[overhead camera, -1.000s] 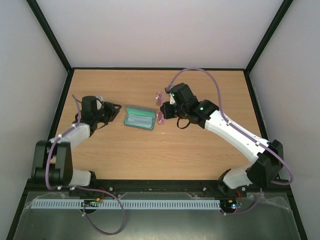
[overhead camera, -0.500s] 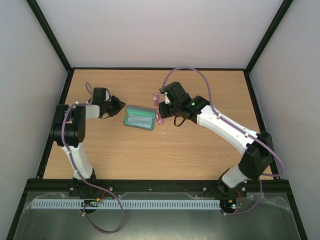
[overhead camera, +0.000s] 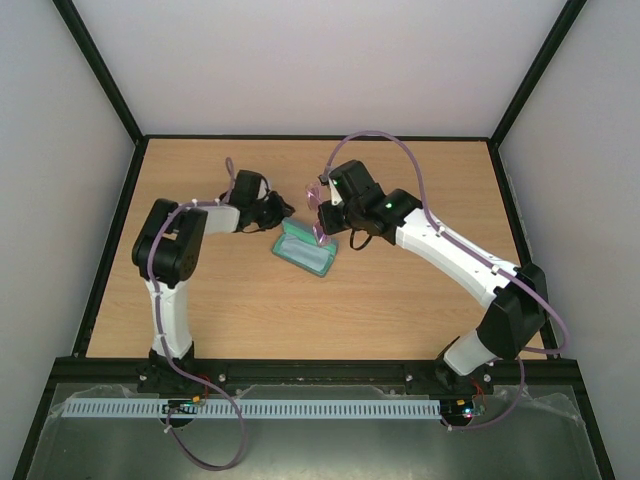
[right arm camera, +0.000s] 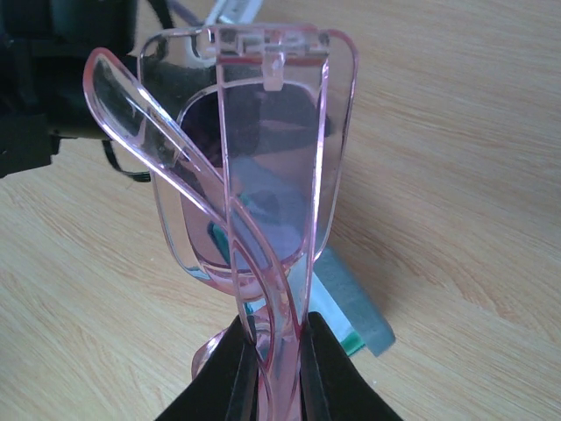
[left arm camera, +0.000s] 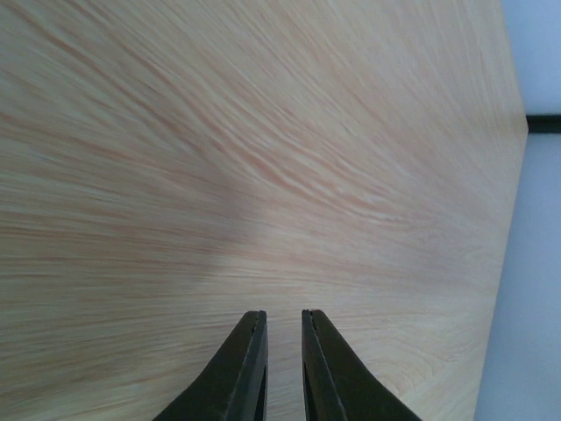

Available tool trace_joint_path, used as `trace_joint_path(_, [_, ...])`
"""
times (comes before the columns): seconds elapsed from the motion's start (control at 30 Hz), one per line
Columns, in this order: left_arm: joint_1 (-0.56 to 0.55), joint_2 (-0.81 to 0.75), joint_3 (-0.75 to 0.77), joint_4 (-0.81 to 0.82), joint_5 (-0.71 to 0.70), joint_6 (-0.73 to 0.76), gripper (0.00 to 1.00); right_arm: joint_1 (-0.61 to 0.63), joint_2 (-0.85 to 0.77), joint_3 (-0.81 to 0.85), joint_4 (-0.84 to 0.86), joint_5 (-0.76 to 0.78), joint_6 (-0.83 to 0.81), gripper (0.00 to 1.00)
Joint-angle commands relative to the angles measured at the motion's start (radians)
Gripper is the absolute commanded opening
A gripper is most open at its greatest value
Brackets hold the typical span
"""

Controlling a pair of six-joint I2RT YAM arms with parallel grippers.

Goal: Organize the sunglasses
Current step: Move the sunglasses case at the center of the board, then place the sunglasses in the sunglasses case.

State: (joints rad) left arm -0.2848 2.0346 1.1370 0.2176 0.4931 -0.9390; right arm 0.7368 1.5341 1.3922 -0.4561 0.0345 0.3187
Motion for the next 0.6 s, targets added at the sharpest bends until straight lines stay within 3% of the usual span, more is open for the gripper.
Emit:
trace_joint_path(0.0, [-0.06, 0.048, 0.065, -0.007, -0.001, 0.001, 0.13, -0.004, -0.03, -0.036, -0.064, -0.041, -0.043, 0.01])
trace_joint_path(0.33, [-0.158, 0.128, 0.195, 0.001, 0.02, -0.013, 0.14, 0.038, -0.068, -0.076, -0.128, -0.1, -0.092, 0.01])
trace_joint_path(0.47, [-0.139, 0.118, 0.203, -0.002, 0.02, -0.005, 0.16, 0.062, -0.029, -0.066, -0.15, -0.076, -0.097, 0.01])
trace_joint_path(0.57, [-0.089, 0.07, 0.145, 0.025, 0.027, -0.01, 0.23, 0.075, 0.014, -0.043, -0.168, -0.06, -0.091, 0.01])
